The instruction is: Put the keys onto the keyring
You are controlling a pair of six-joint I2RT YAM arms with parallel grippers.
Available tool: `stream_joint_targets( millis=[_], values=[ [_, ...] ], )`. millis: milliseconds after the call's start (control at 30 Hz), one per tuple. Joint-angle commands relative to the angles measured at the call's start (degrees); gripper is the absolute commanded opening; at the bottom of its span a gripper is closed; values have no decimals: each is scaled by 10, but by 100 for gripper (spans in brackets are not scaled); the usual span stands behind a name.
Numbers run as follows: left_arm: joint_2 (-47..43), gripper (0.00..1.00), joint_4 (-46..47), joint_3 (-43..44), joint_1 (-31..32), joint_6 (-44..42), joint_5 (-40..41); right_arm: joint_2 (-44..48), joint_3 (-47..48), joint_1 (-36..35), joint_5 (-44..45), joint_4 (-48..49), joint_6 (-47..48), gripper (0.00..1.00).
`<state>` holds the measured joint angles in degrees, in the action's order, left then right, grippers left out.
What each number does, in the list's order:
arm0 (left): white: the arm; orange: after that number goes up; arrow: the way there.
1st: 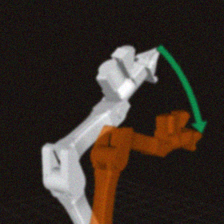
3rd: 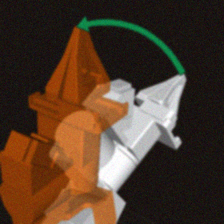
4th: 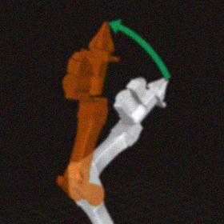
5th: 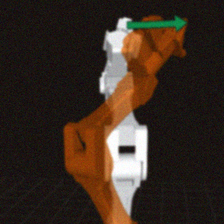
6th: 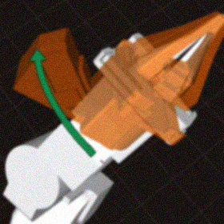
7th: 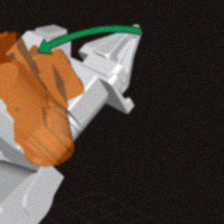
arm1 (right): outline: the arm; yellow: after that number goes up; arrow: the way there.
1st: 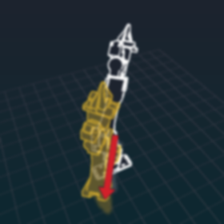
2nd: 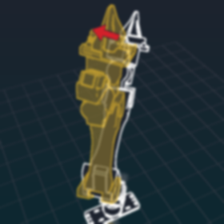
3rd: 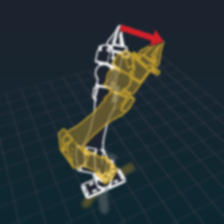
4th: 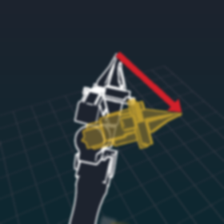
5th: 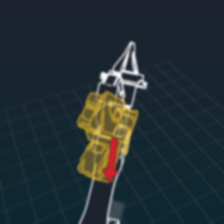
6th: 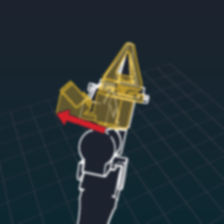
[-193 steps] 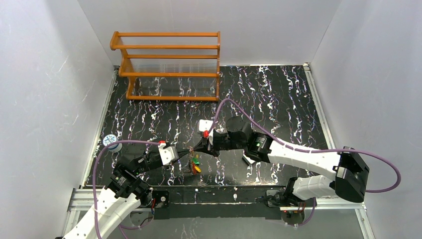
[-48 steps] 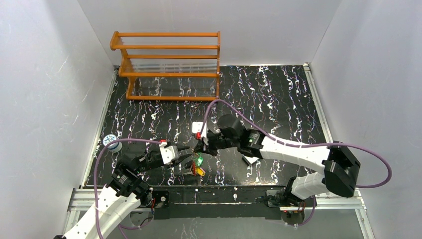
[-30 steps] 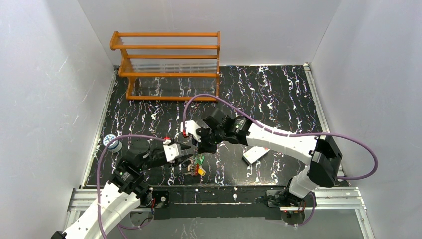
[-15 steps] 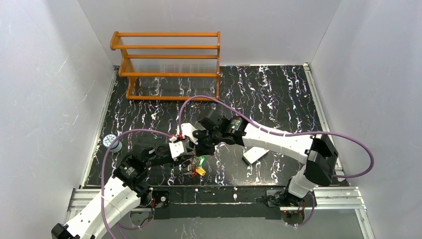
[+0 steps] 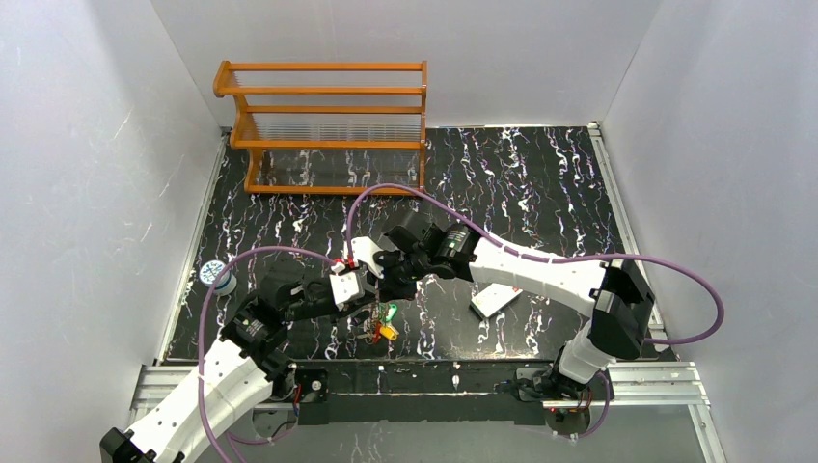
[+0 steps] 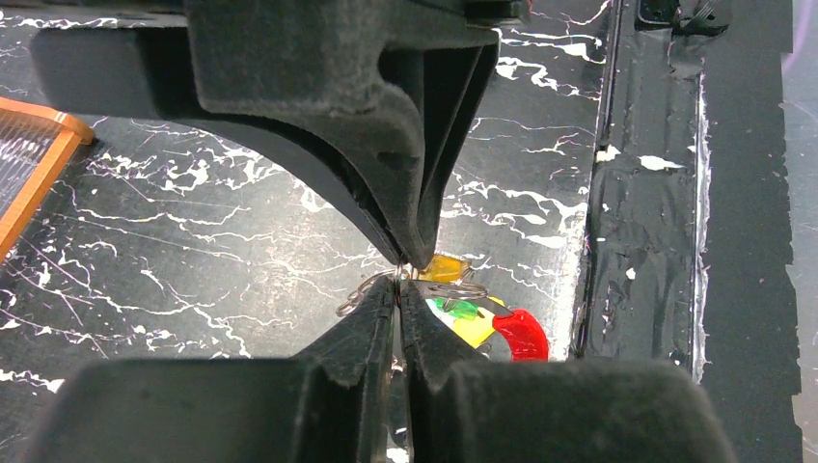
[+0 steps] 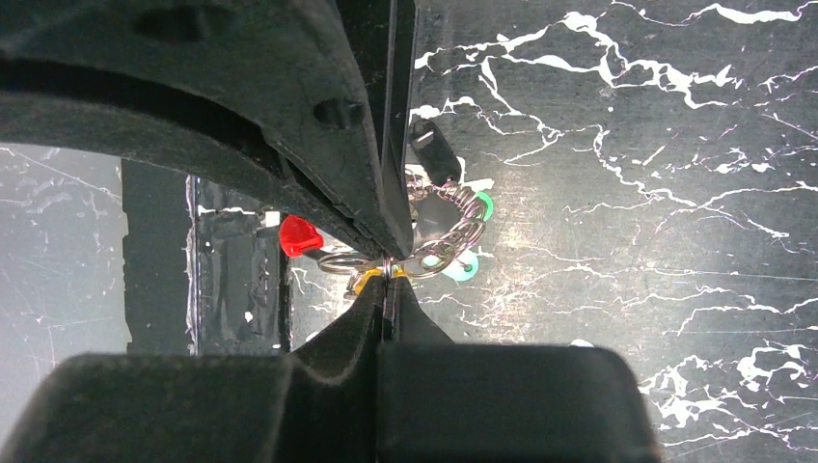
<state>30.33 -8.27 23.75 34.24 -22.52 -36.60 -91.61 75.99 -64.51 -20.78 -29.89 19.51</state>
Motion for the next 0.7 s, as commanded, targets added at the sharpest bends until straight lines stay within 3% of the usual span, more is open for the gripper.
stream_joint_targets(
  millis=[0,233,433,667],
  values=[
    [3,0,-13,19,1,-8,-6,1,26,-6,-15,27,-4,1],
    [3,0,-17,21,1,-8,-5,6,13,-6,3,45,-5,3],
    [-36,0,-14,18,1,-5,6,50,-49,-6,53,113,-18,46],
    [-86,0,8,6,1,4,10,144,-164,-5,70,251,-15,53]
  ],
)
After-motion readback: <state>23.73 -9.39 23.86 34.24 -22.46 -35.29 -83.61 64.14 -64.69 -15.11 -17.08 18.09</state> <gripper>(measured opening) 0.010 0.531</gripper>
